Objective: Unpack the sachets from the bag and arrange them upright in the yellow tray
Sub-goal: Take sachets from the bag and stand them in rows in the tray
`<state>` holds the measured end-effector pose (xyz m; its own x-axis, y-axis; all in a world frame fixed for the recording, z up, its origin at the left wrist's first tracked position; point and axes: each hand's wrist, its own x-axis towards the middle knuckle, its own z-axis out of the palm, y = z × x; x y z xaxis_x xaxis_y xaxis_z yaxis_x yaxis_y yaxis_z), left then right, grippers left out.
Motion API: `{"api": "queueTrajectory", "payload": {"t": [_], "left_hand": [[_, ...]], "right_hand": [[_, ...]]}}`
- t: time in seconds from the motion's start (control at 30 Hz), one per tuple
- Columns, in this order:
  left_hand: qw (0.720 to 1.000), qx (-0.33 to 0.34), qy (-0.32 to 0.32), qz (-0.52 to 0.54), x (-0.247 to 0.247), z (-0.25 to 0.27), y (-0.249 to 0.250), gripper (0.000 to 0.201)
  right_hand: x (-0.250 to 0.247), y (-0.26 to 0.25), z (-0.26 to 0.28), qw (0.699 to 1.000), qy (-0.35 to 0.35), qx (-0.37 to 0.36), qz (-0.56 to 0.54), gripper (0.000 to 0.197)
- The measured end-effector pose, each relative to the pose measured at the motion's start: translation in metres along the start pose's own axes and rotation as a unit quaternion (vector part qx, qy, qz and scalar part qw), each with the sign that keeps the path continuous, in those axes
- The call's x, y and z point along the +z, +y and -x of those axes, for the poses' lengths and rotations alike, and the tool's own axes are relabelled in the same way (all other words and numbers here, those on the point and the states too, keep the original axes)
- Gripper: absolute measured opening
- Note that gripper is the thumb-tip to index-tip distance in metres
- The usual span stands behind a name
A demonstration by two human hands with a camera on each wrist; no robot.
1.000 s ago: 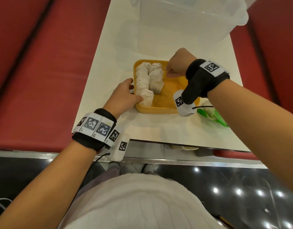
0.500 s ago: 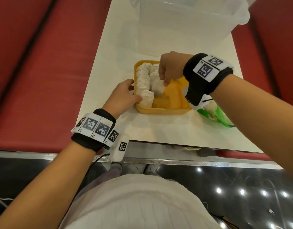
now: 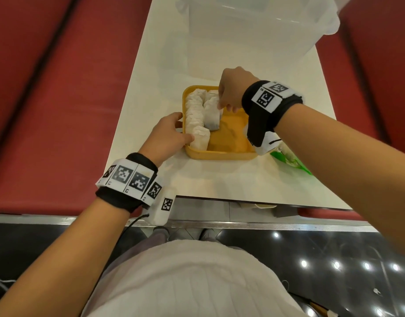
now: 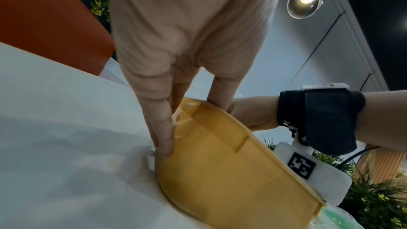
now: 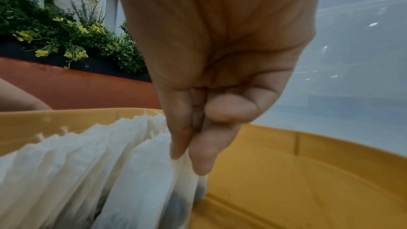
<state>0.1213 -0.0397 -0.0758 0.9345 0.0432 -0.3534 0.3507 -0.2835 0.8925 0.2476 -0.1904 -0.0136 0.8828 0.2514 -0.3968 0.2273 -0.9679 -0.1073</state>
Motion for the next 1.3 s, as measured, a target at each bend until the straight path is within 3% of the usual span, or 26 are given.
{"api": "queueTrajectory", "payload": {"t": [0.23, 0.33, 0.53, 0.67, 0.8, 0.87, 0.93, 1.03, 1.13, 1.2, 1.3], "left_hand": [[1.000, -0.009, -0.010, 0.009, 0.000, -0.001, 0.000, 0.067], [1.000, -0.006, -0.017, 0.001, 0.000, -0.002, 0.002, 0.065], [1.000, -0.005, -0.023, -0.010, 0.001, -0.002, 0.004, 0.061], [1.000, -0.006, -0.021, -0.008, 0.002, -0.002, 0.003, 0.059], [0.999, -0.022, -0.025, 0.020, -0.002, -0.002, 0.002, 0.064], [1.000, -0.014, 0.005, 0.002, -0.006, 0.002, 0.004, 0.065], [0.998, 0.023, 0.062, -0.023, -0.012, 0.008, 0.011, 0.061], [0.981, 0.134, 0.132, -0.056, -0.015, 0.023, 0.034, 0.047], [0.965, 0.239, 0.091, -0.065, 0.002, 0.044, 0.062, 0.035], [0.950, 0.299, 0.017, -0.084, 0.026, 0.057, 0.075, 0.030], [0.890, 0.402, -0.089, -0.194, 0.077, 0.064, 0.081, 0.032]], "right_hand": [[-0.001, 0.019, 0.000, 0.990, 0.015, 0.089, -0.106, 0.017], [0.015, 0.022, 0.001, 0.956, -0.016, 0.106, -0.272, 0.020], [0.022, 0.015, 0.003, 0.922, -0.035, 0.113, -0.368, 0.005], [0.014, 0.016, 0.010, 0.911, -0.022, 0.119, -0.393, 0.028], [-0.009, 0.027, 0.035, 0.900, 0.018, 0.145, -0.411, 0.027], [-0.024, 0.045, 0.062, 0.896, 0.053, 0.116, -0.426, 0.030], [-0.034, 0.073, 0.098, 0.877, 0.117, 0.078, -0.459, 0.028], [-0.031, 0.122, 0.147, 0.817, 0.278, 0.078, -0.499, 0.019], [-0.001, 0.171, 0.171, 0.779, 0.398, 0.148, -0.462, 0.014], [0.029, 0.193, 0.178, 0.789, 0.412, 0.187, -0.415, 0.015], [0.072, 0.198, 0.182, 0.851, 0.375, 0.174, -0.323, 0.020]]}}
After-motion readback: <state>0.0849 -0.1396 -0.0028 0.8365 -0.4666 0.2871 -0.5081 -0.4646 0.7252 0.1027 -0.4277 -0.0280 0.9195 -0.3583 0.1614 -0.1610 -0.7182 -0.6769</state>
